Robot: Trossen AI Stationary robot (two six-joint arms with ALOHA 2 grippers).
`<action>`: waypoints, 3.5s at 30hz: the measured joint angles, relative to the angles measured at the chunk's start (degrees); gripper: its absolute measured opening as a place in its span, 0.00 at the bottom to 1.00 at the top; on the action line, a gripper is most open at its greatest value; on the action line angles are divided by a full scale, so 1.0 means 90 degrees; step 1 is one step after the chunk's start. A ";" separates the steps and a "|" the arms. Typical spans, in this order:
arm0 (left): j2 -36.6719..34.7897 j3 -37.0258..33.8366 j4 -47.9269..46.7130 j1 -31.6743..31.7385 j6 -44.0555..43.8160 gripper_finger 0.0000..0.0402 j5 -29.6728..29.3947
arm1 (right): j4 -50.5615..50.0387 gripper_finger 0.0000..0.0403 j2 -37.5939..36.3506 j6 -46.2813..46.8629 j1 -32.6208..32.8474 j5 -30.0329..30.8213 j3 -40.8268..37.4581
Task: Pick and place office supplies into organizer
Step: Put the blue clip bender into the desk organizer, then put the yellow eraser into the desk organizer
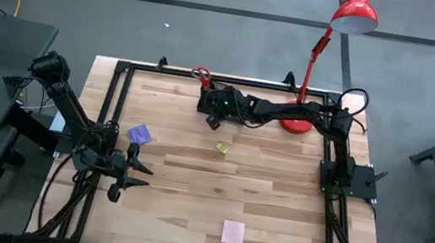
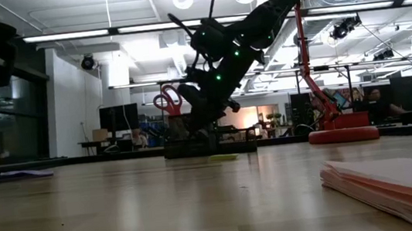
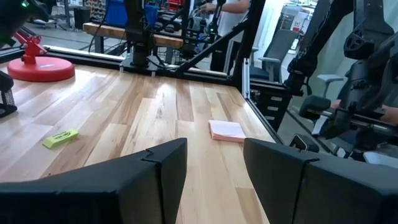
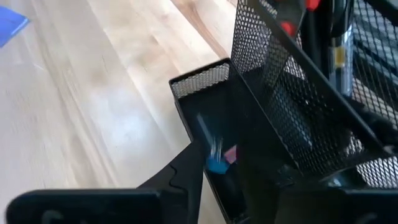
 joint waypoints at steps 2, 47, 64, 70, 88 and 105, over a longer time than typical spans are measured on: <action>0.0000 0.0000 -0.0029 0.0000 0.0000 0.37 0.0002 | 0.0039 0.26 0.0000 -0.0017 0.0000 -0.0043 0.0000; 0.0000 0.0000 -0.0412 -0.0001 -0.0262 0.37 0.0076 | -0.2793 0.54 -0.0219 0.2337 0.2328 0.1770 0.0068; 0.0000 0.0000 -0.0425 0.0000 -0.0354 0.37 0.0053 | -0.2966 0.55 -0.0219 0.2483 0.2191 0.1335 0.0002; 0.0000 0.0000 -0.0470 0.0000 -0.0386 0.37 0.0054 | -0.2420 0.55 -0.0219 0.2163 0.2133 0.1060 -0.0316; 0.0000 0.0000 -0.0578 -0.0002 -0.0690 0.37 0.0061 | -0.2267 0.50 -0.0289 0.2095 0.1935 0.0671 -0.0532; 0.0000 0.0000 -0.0595 -0.0002 -0.0738 0.37 0.0042 | -0.2431 0.34 -0.0283 0.2151 0.1499 -0.0585 -0.0515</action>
